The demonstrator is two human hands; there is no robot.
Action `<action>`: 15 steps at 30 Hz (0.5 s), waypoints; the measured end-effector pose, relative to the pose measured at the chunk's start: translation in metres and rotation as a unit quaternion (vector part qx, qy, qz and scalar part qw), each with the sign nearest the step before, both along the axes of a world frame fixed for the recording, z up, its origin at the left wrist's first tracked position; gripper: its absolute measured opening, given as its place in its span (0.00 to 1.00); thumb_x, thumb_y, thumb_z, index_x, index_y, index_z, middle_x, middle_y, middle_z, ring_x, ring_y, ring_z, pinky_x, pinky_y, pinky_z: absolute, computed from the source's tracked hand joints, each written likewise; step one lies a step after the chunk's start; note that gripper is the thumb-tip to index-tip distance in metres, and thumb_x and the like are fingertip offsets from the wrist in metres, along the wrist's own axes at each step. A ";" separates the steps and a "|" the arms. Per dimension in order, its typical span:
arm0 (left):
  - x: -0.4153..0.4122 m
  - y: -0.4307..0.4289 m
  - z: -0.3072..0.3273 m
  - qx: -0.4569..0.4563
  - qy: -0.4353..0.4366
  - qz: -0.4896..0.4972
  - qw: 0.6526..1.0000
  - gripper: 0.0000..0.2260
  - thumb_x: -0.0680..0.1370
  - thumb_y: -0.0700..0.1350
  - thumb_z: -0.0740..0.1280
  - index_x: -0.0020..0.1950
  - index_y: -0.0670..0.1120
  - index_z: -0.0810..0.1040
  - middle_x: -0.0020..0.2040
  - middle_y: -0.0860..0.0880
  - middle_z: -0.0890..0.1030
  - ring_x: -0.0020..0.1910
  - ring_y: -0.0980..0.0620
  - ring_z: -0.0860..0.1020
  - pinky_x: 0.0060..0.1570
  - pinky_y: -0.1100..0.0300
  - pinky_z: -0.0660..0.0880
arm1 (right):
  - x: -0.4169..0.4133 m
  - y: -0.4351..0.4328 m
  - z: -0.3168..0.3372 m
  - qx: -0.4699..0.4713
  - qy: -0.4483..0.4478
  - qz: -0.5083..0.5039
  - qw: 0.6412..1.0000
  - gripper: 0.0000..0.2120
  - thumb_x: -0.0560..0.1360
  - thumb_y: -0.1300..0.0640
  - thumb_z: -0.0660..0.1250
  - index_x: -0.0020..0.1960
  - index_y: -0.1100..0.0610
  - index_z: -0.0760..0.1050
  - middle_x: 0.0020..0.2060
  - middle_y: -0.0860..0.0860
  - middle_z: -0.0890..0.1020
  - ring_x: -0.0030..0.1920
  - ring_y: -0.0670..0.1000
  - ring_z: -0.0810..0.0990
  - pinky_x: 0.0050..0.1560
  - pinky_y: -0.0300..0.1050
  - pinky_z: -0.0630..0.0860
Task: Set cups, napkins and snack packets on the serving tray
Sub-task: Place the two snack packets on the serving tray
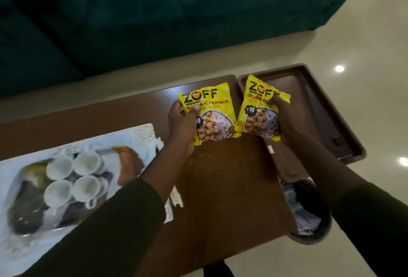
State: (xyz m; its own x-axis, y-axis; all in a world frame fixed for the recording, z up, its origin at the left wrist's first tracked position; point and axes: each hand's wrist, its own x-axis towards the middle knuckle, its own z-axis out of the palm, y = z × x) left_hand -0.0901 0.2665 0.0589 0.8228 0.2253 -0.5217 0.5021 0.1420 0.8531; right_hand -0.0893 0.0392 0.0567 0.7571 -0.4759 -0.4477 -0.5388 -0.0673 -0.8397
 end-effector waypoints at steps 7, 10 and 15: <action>-0.006 0.133 0.034 0.003 -0.030 0.065 0.997 0.08 0.79 0.42 0.66 0.58 0.45 0.75 0.57 0.44 0.82 0.57 0.41 0.81 0.56 0.41 0.79 | 0.031 0.138 0.035 -0.006 -0.037 0.047 0.998 0.28 0.63 0.44 0.70 0.60 0.54 0.73 0.53 0.55 0.81 0.51 0.57 0.83 0.54 0.60 0.80; -0.009 0.191 0.039 0.018 -0.039 0.088 0.995 0.07 0.79 0.43 0.66 0.57 0.48 0.74 0.54 0.48 0.82 0.55 0.44 0.81 0.56 0.40 0.78 | 0.034 0.193 0.046 -0.054 -0.045 0.077 0.995 0.26 0.63 0.38 0.68 0.56 0.52 0.74 0.51 0.55 0.79 0.48 0.56 0.82 0.47 0.56 0.82; -0.025 0.286 0.030 0.044 -0.024 0.127 0.991 0.09 0.78 0.44 0.67 0.57 0.48 0.72 0.56 0.45 0.81 0.54 0.43 0.81 0.53 0.42 0.79 | 0.022 0.261 0.041 -0.104 -0.065 0.158 0.980 0.22 0.74 0.47 0.66 0.62 0.57 0.70 0.50 0.50 0.79 0.47 0.51 0.77 0.48 0.43 0.75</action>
State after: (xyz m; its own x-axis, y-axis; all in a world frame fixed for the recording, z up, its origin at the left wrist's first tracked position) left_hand -0.1151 0.5521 0.0892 0.7574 0.4715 -0.4516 0.4173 0.1823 0.8903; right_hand -0.0675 0.3002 0.0976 0.9253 -0.2789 -0.2569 -0.3537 -0.3905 -0.8500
